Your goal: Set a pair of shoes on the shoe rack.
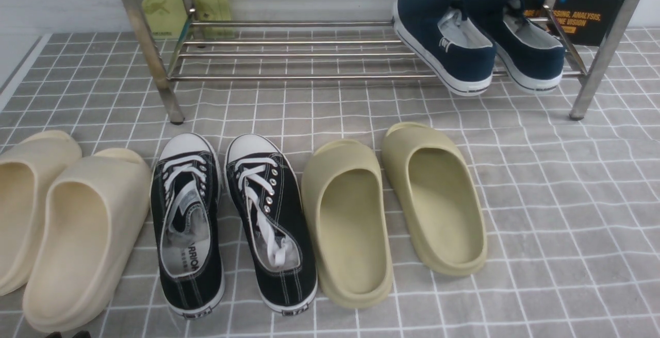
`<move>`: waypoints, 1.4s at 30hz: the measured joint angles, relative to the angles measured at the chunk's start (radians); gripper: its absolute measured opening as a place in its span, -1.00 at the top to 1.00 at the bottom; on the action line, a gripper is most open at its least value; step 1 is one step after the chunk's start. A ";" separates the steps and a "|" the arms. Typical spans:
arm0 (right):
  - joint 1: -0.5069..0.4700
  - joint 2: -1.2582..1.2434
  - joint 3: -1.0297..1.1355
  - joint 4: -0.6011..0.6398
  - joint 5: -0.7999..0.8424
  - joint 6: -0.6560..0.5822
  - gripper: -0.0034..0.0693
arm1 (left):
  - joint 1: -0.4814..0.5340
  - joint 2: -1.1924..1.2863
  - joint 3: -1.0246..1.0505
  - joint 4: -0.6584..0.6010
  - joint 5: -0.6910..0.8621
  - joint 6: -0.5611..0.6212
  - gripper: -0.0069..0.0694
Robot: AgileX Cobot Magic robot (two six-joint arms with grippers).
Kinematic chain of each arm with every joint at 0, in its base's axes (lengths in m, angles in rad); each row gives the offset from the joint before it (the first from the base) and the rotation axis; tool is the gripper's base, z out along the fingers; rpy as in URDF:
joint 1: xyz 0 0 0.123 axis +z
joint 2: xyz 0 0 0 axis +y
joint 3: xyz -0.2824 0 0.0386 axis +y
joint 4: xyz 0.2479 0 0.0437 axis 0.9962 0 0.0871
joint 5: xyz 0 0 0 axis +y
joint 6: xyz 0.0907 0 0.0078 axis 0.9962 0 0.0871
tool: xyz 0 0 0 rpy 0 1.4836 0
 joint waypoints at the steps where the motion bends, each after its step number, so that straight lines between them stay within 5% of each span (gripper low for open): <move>1: 0.000 -0.013 0.012 -0.002 -0.017 0.000 0.66 | 0.000 0.000 0.000 0.000 0.000 0.000 0.19; 4: 0.000 -0.274 0.266 -0.036 -0.228 0.011 0.91 | 0.000 0.000 0.000 0.000 0.000 0.000 0.19; 13: 0.000 -0.875 0.839 -0.137 -0.746 0.101 0.89 | 0.000 0.000 0.000 0.000 0.000 0.000 0.19; 25: 0.000 -1.609 1.534 -0.143 -0.702 0.387 0.89 | 0.000 0.000 0.000 0.000 0.002 0.000 0.19; 33: 0.000 -1.564 1.739 -0.167 -0.817 0.618 0.87 | 0.000 0.000 0.000 0.000 -0.001 0.000 0.19; 42: -0.010 -1.558 1.739 -0.197 -0.662 0.655 0.87 | 0.000 0.000 0.000 0.000 -0.001 0.000 0.19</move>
